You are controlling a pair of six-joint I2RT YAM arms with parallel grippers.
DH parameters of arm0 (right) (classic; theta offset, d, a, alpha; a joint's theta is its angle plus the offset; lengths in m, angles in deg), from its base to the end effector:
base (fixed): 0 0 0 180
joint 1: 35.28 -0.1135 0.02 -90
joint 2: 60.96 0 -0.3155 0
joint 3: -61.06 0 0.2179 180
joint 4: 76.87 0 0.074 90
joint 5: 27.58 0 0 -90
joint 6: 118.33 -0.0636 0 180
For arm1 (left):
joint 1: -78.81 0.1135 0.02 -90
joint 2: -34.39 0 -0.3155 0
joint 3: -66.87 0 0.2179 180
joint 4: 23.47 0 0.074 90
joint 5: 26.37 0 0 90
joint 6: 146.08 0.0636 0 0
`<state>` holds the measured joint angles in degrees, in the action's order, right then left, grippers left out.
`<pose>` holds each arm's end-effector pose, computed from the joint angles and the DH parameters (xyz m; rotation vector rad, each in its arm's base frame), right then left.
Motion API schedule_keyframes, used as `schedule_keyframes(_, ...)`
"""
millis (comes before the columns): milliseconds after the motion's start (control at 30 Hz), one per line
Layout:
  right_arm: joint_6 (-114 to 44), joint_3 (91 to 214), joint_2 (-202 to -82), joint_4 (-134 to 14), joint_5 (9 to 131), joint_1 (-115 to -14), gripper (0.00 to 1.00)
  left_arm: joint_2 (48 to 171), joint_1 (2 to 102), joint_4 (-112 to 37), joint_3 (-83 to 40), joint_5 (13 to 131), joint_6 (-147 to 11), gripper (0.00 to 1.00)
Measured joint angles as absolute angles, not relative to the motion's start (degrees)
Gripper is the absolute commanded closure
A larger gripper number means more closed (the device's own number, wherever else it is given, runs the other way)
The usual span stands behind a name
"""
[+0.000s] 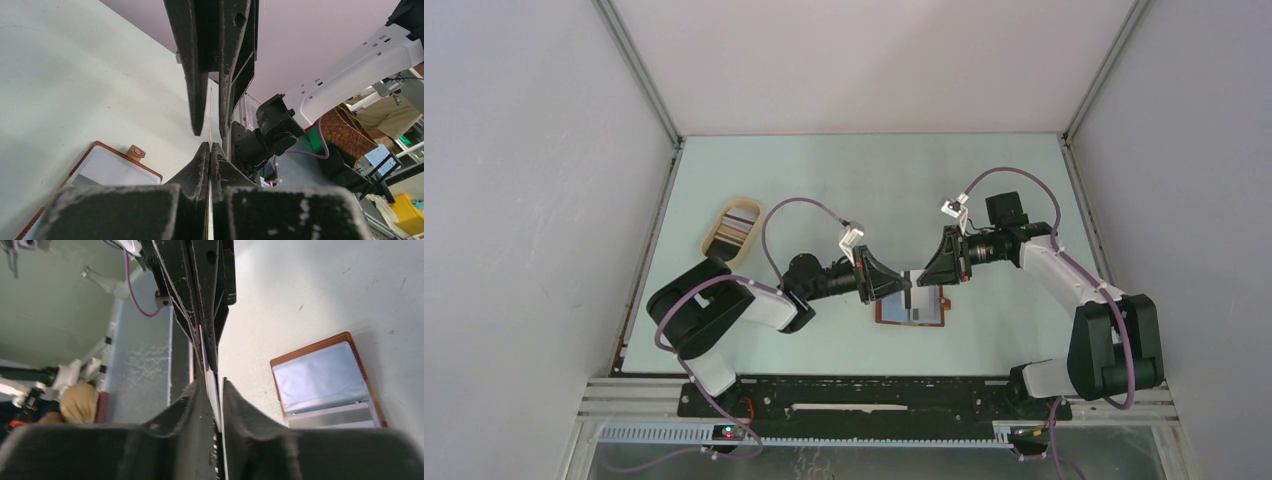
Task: Put the credit cards into the card holder
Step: Insert the credit card into the card holder.
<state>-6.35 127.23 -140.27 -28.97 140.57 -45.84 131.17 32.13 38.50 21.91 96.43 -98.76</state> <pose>0.2008 0.1007 0.2978 -0.9833 1.8407 1.5977 0.1927 -0.2546 0.2780 0.6030 1.5405 -1.6378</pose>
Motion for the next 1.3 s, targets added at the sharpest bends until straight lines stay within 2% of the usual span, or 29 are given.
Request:
schedule_keyframes(67,-4.9,127.8,-140.3,-27.5,139.6,-46.0,0.47,131.2,32.1,38.6,22.0,96.2,-99.1,1.0)
schedule_keyframes(167,-1.5,129.4,-140.1,-24.2,137.0,-45.9,0.39,130.9,32.3,38.7,23.2,95.3,-99.9,1.0)
schedule_keyframes(300,3.9,131.0,-137.5,-20.9,131.2,-44.6,0.4,128.6,33.1,37.1,27.1,93.6,-101.0,1.0)
schedule_keyframes(433,11.2,130.8,-130.7,-18.3,125.2,-43.0,0.4,122.1,33.4,29.2,29.6,90.6,-100.2,1.0)
schedule_keyframes(567,21.0,126.5,-123.3,-19.2,122.9,-44.0,0.4,115.5,33.5,22.3,30.0,87.1,-98.2,1.0)
schedule_keyframes(700,29.0,119.6,-121.1,-21.8,117.1,-51.3,0.44,115.2,33.6,19.4,30.0,85.2,-97.7,1.0)
schedule_keyframes(867,33.6,116.8,-125.9,-26.3,107.3,-60.9,0.54,120.1,33.6,18.2,29.8,84.8,-98.1,1.0)
schedule_keyframes(1033,35.4,116.8,-130.8,-29.5,100.6,-63.4,0.63,125.5,33.7,17.4,27.9,84.9,-99.0,1.0)
schedule_keyframes(1300,36.2,116.8,-135.5,-31.0,94.1,-63.7,0.69,136.0,35.1,20.8,22.7,86.8,-103.5,1.0)
